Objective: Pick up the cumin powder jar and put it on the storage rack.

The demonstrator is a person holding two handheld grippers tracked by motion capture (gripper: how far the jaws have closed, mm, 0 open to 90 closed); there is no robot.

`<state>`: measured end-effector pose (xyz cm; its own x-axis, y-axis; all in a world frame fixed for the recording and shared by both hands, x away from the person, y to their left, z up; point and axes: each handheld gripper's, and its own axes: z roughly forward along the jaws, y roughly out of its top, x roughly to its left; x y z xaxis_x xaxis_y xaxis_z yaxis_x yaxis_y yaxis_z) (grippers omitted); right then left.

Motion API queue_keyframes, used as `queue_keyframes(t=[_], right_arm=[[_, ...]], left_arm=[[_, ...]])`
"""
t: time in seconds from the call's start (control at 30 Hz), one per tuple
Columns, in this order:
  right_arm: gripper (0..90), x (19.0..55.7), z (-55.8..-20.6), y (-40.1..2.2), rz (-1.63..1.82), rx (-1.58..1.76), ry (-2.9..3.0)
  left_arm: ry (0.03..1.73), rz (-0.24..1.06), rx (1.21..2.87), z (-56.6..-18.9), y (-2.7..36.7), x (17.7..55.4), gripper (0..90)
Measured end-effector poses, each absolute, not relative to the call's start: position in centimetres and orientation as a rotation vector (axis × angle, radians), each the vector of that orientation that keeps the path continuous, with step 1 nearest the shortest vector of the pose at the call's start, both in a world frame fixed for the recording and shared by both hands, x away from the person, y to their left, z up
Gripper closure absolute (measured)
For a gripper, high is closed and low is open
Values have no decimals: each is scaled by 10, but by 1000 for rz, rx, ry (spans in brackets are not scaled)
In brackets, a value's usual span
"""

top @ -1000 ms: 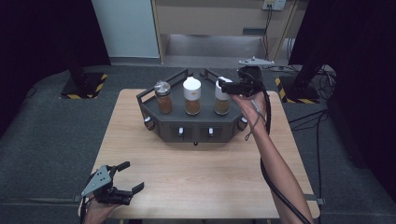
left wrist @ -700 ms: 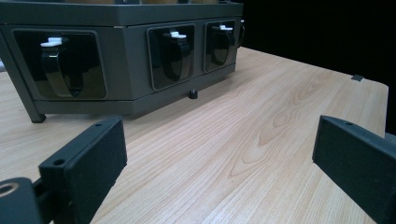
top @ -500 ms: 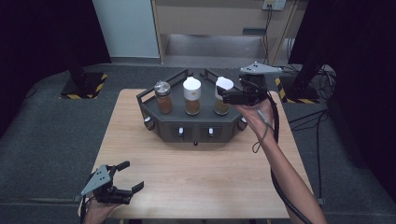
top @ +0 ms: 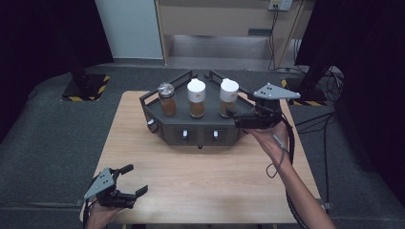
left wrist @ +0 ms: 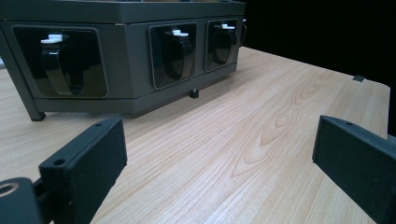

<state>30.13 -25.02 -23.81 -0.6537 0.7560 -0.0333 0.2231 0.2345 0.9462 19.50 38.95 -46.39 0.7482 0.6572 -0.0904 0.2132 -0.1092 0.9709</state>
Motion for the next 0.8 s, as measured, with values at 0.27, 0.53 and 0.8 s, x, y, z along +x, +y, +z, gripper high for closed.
queue_keyframes(t=[0.27,0.53,0.8], right_arm=[[106,277,-254,-267,1459,881,2006],[105,251,-266,-281,1466,865,1992],[104,229,-285,-295,1468,870,1978]], left_arm=[[696,433,1681,-464,390,194,21],[698,434,1679,-464,390,194,20],[702,435,1677,-464,390,194,20]])
